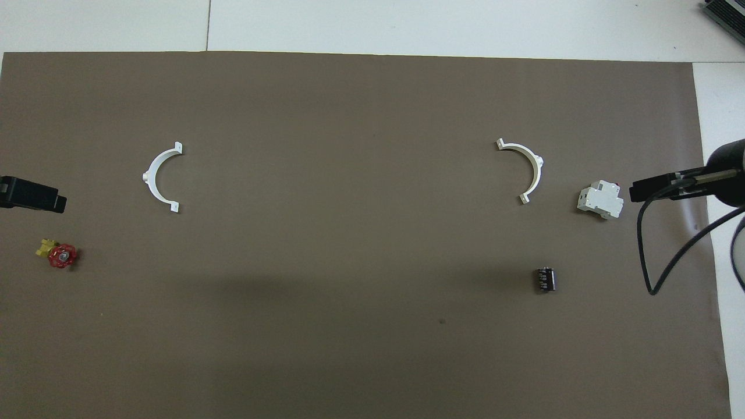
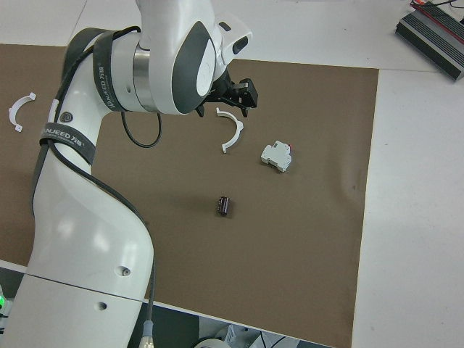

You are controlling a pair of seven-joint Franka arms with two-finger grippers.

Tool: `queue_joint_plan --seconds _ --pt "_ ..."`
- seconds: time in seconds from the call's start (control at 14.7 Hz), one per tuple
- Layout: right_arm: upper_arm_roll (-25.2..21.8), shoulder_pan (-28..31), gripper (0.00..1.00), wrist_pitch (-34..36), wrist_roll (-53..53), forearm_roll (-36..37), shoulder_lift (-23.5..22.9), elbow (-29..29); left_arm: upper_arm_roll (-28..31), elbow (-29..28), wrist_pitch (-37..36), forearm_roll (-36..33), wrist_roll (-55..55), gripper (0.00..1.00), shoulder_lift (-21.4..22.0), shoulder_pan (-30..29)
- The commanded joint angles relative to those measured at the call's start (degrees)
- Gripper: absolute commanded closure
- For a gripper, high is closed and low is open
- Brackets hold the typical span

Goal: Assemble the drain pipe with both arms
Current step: 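Move the right gripper toward the white half-ring farther from the robot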

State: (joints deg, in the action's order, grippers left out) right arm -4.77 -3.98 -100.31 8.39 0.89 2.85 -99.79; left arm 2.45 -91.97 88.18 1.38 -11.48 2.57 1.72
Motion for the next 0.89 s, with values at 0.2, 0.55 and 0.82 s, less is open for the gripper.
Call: queue_joint_plan --seconds 0.2,0.55,0.82 --pt "0.5 -0.8 0.00 -17.7 7.7 -1.4 -11.7 -2.6 -0.3 -1.2 -0.3 -0.4 0.0 0.00 1.3 -0.5" --pt "0.6 -2.9 0.00 -30.9 14.1 -4.8 -23.0 -2.8 -0.3 -1.2 -0.4 -0.3 0.0 0.00 1.3 -0.5" --pt "0.6 -1.0 0.03 -37.9 24.3 -6.4 -28.7 -3.4 -0.3 -1.2 -0.4 -0.4 0.0 0.00 1.3 -0.5"
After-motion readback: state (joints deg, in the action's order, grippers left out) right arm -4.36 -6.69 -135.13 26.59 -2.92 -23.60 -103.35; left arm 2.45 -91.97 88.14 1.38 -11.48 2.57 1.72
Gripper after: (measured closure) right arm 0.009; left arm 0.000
